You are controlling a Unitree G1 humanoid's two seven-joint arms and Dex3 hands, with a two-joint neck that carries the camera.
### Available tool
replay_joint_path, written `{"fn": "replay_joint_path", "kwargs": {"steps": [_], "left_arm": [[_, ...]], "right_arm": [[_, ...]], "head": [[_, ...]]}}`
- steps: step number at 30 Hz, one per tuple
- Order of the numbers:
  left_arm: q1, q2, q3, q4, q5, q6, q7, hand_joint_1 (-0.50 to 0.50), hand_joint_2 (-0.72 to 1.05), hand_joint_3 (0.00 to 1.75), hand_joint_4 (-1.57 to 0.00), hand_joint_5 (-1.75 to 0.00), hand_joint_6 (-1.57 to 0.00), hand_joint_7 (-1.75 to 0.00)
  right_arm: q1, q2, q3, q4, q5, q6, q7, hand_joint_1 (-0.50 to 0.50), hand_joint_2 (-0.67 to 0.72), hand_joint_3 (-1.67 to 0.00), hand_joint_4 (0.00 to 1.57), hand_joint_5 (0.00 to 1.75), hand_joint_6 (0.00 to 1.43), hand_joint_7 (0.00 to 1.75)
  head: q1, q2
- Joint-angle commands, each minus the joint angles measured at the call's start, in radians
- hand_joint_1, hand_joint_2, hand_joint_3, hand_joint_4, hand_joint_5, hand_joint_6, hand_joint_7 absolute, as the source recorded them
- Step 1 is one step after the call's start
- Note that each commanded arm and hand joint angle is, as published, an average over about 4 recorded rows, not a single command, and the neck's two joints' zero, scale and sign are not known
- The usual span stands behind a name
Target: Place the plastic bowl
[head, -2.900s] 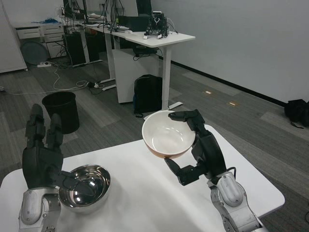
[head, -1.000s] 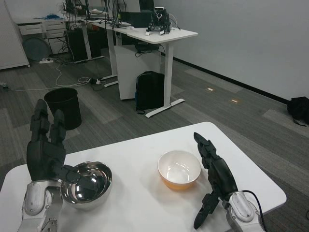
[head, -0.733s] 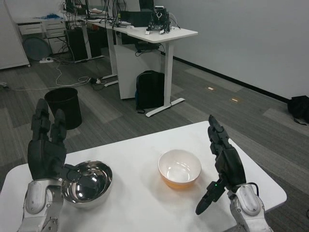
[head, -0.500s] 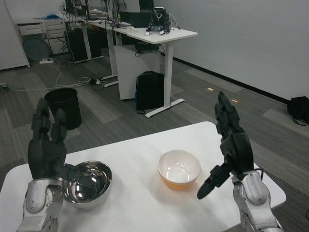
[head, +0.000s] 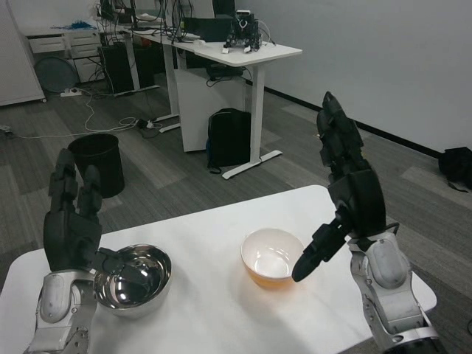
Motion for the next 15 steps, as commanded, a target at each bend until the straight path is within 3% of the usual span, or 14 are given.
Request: {"fn": "replay_joint_path", "kwargs": {"steps": [1,15], "left_arm": [[-0.008,0.011,0.001,0.000,-0.005,-0.010,-0.001,-0.10,-0.55,0.02,0.00,0.00,0.00,0.00],[0.001,0.012,0.004,-0.005,-0.006,-0.011,-0.001,-0.11,-0.55,0.06,0.00,0.00,0.00,0.00]], "right_arm": [[-0.014,-0.007,-0.002,-0.033,-0.004,0.005,-0.004,-0.46,0.63,0.00,0.00,0.00,0.00,0.00],[-0.006,-0.004,0.012,-0.063,-0.002,-0.008,-0.004,-0.46,0.62,0.00,0.00,0.00,0.00,0.00]], "head": [[0.002,0.002],[-0.001,0.016]]}}
